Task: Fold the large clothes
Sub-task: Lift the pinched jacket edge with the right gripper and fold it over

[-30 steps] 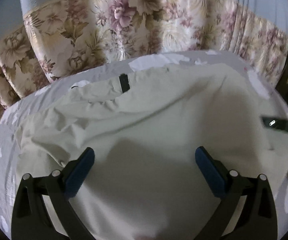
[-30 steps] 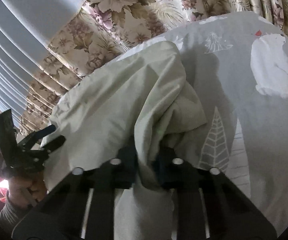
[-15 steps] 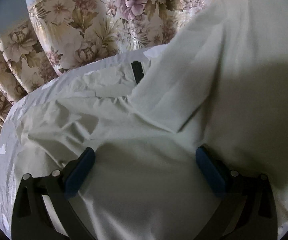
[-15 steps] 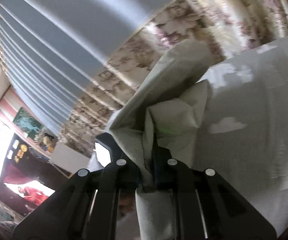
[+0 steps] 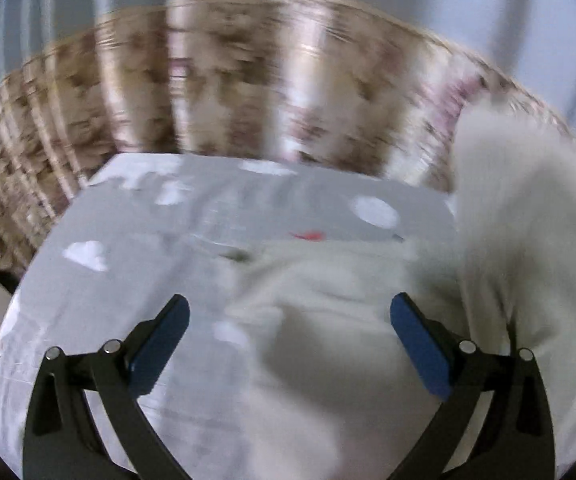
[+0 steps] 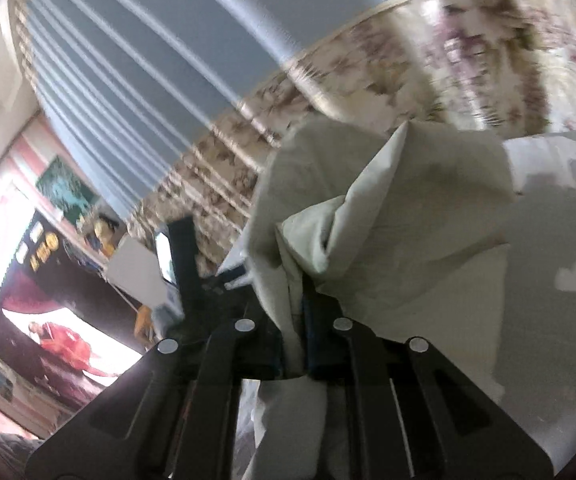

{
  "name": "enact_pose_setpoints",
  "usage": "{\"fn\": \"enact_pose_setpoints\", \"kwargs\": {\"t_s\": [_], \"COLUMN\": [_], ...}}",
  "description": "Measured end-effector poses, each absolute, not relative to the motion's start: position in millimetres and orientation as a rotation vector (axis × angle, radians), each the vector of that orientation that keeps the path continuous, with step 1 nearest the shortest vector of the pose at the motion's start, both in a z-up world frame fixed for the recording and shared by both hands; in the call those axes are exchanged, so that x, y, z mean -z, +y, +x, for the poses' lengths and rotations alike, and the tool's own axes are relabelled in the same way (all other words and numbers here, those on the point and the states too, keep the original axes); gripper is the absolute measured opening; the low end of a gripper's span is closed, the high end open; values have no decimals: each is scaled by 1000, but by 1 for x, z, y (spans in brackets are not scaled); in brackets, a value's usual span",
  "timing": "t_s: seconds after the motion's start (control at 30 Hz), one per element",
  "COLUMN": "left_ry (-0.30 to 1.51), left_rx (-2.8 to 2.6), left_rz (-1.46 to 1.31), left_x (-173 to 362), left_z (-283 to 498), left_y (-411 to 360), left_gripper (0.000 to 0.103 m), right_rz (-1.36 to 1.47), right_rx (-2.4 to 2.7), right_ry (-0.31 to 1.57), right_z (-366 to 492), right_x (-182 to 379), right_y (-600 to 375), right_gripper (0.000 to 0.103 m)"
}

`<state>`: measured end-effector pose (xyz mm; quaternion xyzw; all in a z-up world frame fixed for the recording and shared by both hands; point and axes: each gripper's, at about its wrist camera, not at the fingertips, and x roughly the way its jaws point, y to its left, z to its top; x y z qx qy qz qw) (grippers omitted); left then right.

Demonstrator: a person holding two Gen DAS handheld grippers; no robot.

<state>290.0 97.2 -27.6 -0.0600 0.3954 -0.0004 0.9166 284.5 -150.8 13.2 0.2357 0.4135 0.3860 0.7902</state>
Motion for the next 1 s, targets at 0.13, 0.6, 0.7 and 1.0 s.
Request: {"fn": "enact_pose_setpoints", "kwargs": {"t_s": [0.13, 0.6, 0.7, 1.0], "left_ry": [831, 787, 774, 774], "left_rx": [-42, 69, 98, 143], "left_rz": [-152, -179, -109, 68], "left_x": [36, -8, -20, -25], "left_z": [277, 232, 229, 248], "left_y": [149, 160, 124, 29], "left_gripper": [101, 101, 101, 101], "right_rz": [370, 127, 175, 199], "right_rx": [-818, -830, -817, -517], "right_ry": [953, 841, 766, 626], "right_z": [285, 231, 204, 178], "right_x": [11, 35, 12, -29], "right_y": [-92, -44, -77, -226], "right_gripper": [8, 71, 89, 100]}}
